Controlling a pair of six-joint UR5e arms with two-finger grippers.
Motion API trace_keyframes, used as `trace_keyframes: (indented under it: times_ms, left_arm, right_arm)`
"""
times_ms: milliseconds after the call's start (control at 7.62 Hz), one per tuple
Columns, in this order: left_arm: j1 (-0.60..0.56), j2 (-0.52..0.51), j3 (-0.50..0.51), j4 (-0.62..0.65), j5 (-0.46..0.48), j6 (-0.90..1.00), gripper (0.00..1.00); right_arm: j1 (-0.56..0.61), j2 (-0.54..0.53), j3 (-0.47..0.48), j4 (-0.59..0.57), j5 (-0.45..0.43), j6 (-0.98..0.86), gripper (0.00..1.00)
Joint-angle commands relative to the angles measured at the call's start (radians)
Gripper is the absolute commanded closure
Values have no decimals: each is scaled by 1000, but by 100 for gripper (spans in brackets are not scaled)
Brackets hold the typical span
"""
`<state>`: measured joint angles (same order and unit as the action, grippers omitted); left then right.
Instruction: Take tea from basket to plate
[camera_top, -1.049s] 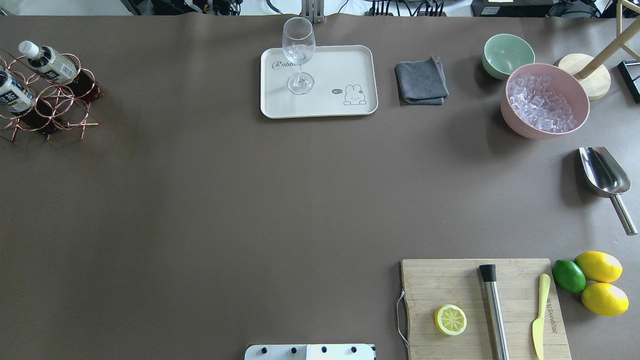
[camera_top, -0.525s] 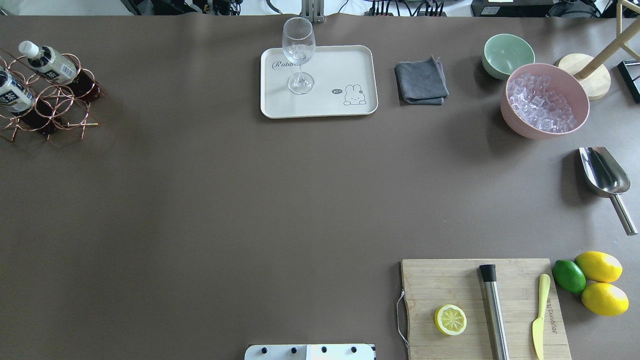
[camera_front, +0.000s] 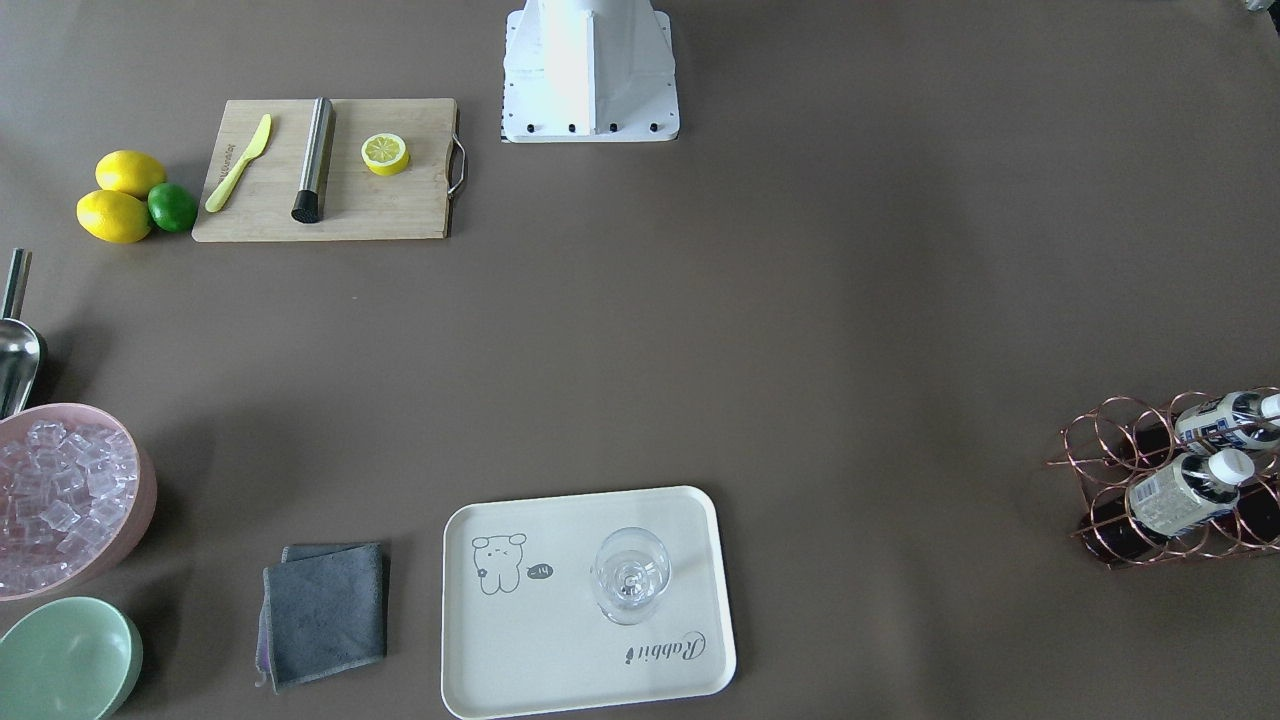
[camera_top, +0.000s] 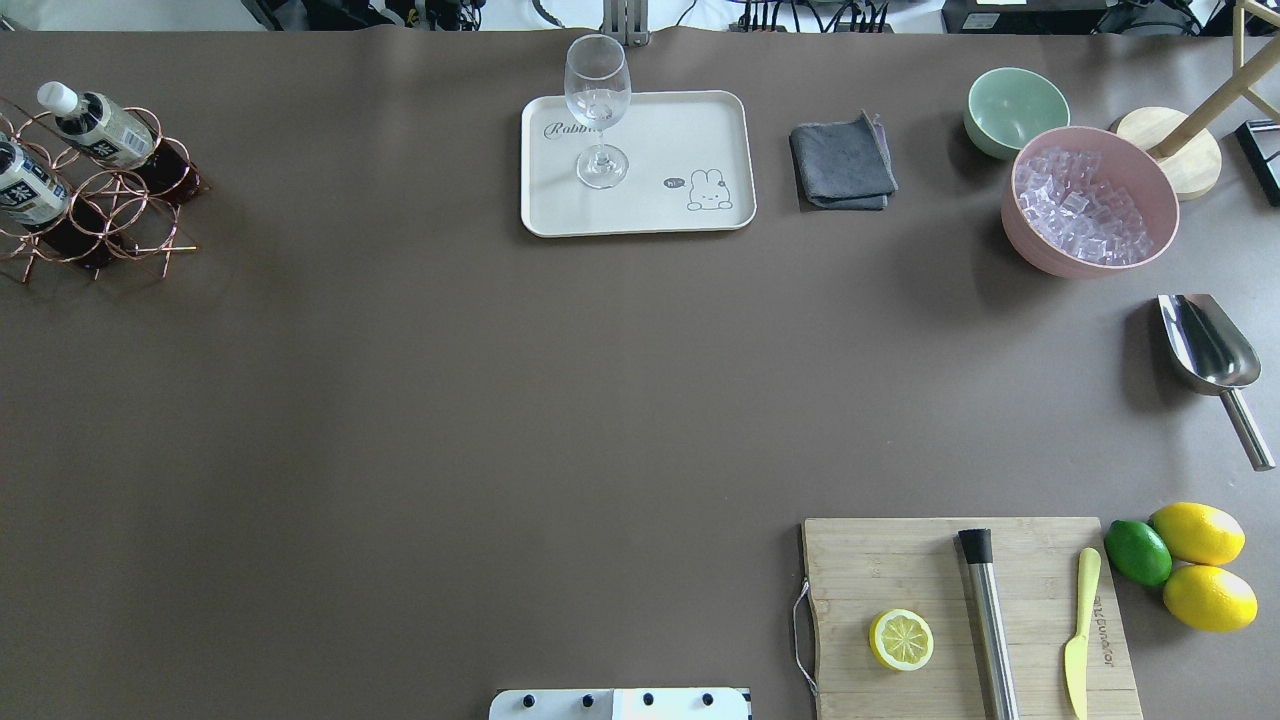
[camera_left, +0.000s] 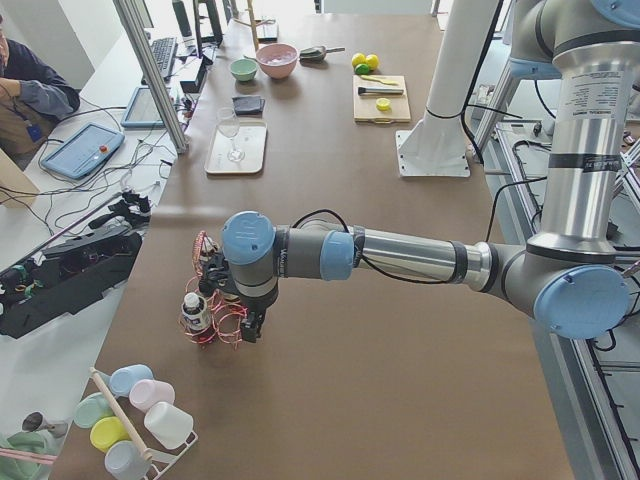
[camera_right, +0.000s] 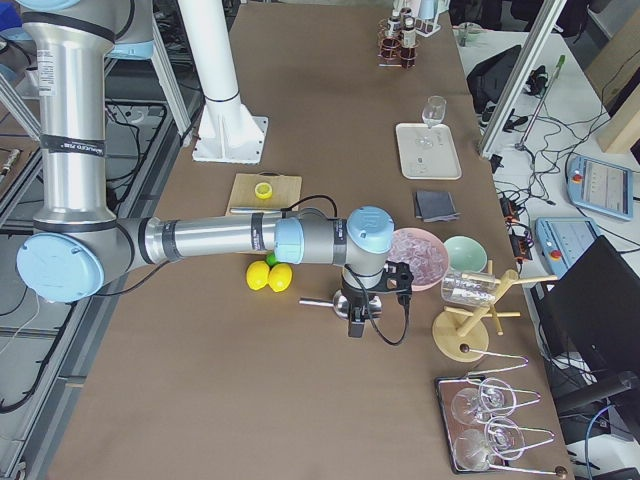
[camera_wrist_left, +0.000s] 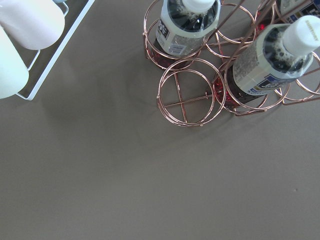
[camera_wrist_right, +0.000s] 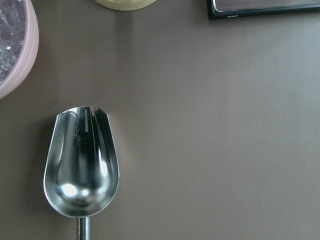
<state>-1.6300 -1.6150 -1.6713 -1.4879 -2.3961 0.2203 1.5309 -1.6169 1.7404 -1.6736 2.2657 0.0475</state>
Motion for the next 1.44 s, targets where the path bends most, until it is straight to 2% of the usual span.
trace_keyframes:
  times_ms: [0,525,787,1311]
  left_arm:
    - [2,-55,1,5,5,239,2]
    - [-36,-117,2,6,3,750,3]
    - [-42,-143,-85,5,-3,849,3]
    - [25,-301,8,21,-8,918,2]
  right_arm:
    - [0,0,-1,0,0,0,0]
    - [0,0,1,0,0,0,0]
    - [0,0,1,0,0,0,0]
    - [0,0,1,0,0,0,0]
